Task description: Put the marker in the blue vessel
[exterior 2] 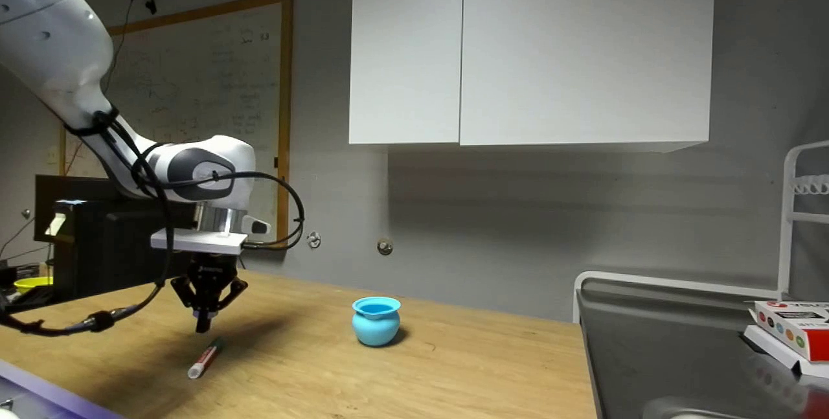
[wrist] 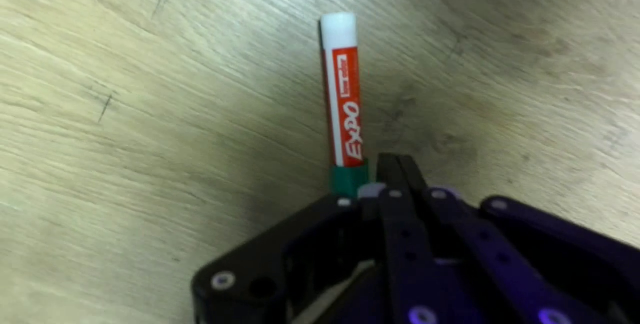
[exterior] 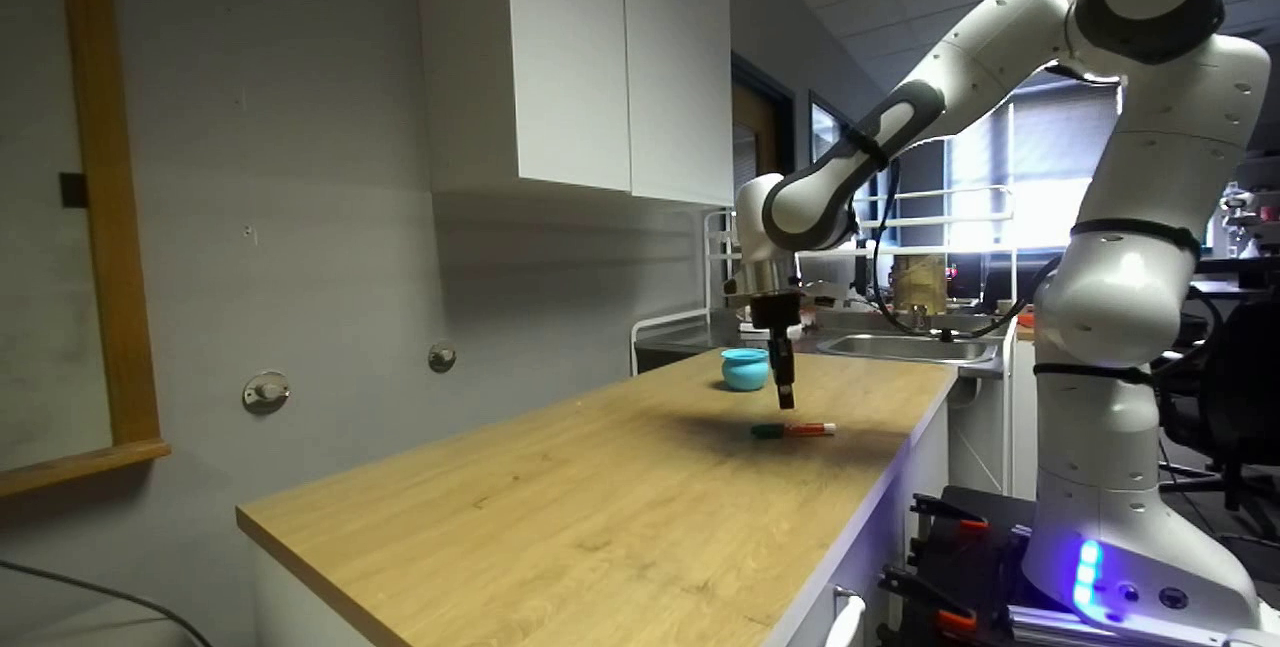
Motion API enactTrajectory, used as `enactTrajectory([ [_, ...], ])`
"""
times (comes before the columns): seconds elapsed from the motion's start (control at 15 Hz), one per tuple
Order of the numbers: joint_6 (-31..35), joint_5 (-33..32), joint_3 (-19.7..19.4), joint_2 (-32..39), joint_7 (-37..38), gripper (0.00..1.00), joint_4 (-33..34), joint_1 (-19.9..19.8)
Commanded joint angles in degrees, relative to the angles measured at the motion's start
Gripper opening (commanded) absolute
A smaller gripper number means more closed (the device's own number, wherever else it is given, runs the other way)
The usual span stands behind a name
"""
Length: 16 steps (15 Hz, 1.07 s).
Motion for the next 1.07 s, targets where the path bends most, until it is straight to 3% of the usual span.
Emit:
enactTrajectory([
  [0.0,-2.8,0.1,0.7,-5.0,2.8,0.08,0.0,1.3],
  [0.13,-3.1,-0.6,0.8,-4.2,4.0,0.10,1.6,1.4],
  [0.2,-2.9,-1.0,0.9,-3.9,4.6,0.33,2.0,1.3],
  [0.27,-2.8,-1.3,0.9,-3.3,5.3,0.34,2.4,1.1],
  [0.87,-0.6,-5.4,0.6,4.0,6.2,0.99,3.0,-0.4],
  [1.0,0.3,-6.1,0.3,6.2,5.9,1.00,3.2,-0.9],
])
